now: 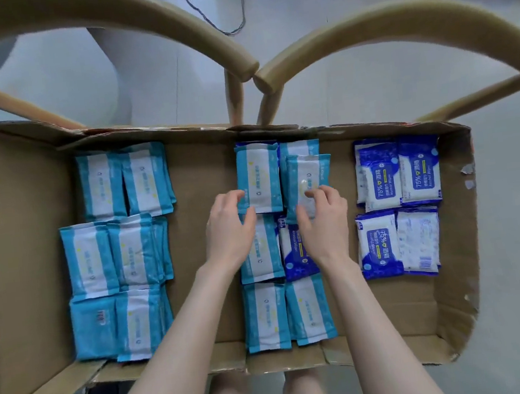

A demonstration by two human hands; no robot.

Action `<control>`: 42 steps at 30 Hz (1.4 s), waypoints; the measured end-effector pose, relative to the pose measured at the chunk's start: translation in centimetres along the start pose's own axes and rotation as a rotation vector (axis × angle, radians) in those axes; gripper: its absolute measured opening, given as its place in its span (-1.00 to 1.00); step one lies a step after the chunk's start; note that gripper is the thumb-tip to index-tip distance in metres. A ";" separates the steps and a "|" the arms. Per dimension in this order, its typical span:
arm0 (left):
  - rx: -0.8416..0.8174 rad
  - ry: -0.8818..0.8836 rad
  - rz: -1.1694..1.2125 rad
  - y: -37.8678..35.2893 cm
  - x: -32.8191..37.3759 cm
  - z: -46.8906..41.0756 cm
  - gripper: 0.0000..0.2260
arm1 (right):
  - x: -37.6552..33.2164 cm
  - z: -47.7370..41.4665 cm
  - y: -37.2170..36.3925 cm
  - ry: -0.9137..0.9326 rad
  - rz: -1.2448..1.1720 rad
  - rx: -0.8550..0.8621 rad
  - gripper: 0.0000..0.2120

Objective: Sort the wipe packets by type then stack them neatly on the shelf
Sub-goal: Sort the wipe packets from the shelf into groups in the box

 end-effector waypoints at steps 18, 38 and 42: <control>0.058 0.309 0.280 -1.2 -2.3 -5.1 -0.64 | 4.1 -5.0 0.2 -0.267 -0.286 0.051 -0.47; 0.009 0.230 0.541 -1.8 -1.4 -4.9 -0.86 | 2.3 -7.2 0.4 -0.112 -0.460 -0.006 -0.74; -0.022 0.195 0.637 -1.3 -1.8 -2.2 -0.87 | 1.7 -4.1 0.1 -0.110 -0.660 -0.075 -0.80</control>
Point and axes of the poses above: each hand's wrist, its own z-axis away from the middle knuckle, its own y-axis out of the back of the hand, x = y × z, the point moved 8 cm from there along -z, towards the middle knuckle, and after that the axes turned 7 degrees about -x, right-handed, at the moved point
